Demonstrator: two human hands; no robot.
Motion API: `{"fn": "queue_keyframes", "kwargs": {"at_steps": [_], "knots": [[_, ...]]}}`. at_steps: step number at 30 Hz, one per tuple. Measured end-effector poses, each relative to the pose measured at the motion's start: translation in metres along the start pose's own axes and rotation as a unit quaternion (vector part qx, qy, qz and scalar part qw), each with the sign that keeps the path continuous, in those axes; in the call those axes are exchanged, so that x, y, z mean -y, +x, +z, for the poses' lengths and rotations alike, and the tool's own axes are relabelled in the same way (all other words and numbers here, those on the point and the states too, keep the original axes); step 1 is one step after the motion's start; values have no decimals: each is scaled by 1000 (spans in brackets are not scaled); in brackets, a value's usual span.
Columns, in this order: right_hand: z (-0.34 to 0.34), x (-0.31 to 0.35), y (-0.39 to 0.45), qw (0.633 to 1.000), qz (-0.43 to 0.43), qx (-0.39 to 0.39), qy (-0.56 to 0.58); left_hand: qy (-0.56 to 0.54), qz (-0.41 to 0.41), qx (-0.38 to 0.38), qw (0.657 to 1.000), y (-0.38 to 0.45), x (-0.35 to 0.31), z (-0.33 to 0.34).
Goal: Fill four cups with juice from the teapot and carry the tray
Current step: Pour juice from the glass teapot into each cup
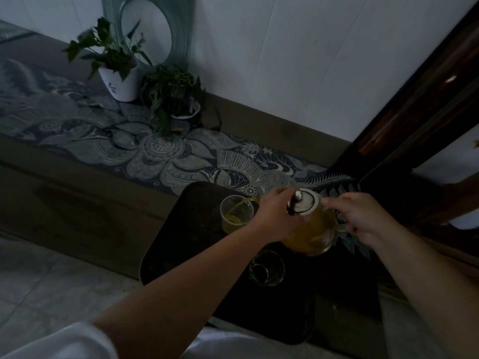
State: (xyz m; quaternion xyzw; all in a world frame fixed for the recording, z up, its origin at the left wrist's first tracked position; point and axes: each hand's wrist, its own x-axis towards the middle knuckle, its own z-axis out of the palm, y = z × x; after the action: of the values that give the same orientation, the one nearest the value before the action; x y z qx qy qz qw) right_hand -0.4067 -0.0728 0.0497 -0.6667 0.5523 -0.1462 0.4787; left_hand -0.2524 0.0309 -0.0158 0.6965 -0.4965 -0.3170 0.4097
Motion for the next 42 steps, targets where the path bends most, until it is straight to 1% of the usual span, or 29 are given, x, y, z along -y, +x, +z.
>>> {"fn": "queue_keyframes", "kwargs": {"at_steps": [4,7,15,19,22,27,32,42], "knots": [[-1,-2,-1,1000,2,-5,2,47,1,4,999,-3,-3,-1],[-1,-3,-2,1000,4,-10,5,52,8,4,999,-5,-5,-1],[-1,-2,-6,1000,7,-16,7,19,-12,-39,999,-12,-7,9],[-2,-3,-5,1000,11,-17,15,-34,-26,-64,997,-22,-3,16],[-2,-5,-3,1000,7,-17,5,-73,-43,-62,994,-30,-1,18],[0,-6,-1,1000,12,-19,10,-18,-1,-44,999,-39,-1,16],[2,-4,0,1000,22,-19,1,6,0,-28,1000,-40,-2,15],[3,-6,11,1000,21,-9,-6,18,-14,-13,1000,-41,0,12]]}}
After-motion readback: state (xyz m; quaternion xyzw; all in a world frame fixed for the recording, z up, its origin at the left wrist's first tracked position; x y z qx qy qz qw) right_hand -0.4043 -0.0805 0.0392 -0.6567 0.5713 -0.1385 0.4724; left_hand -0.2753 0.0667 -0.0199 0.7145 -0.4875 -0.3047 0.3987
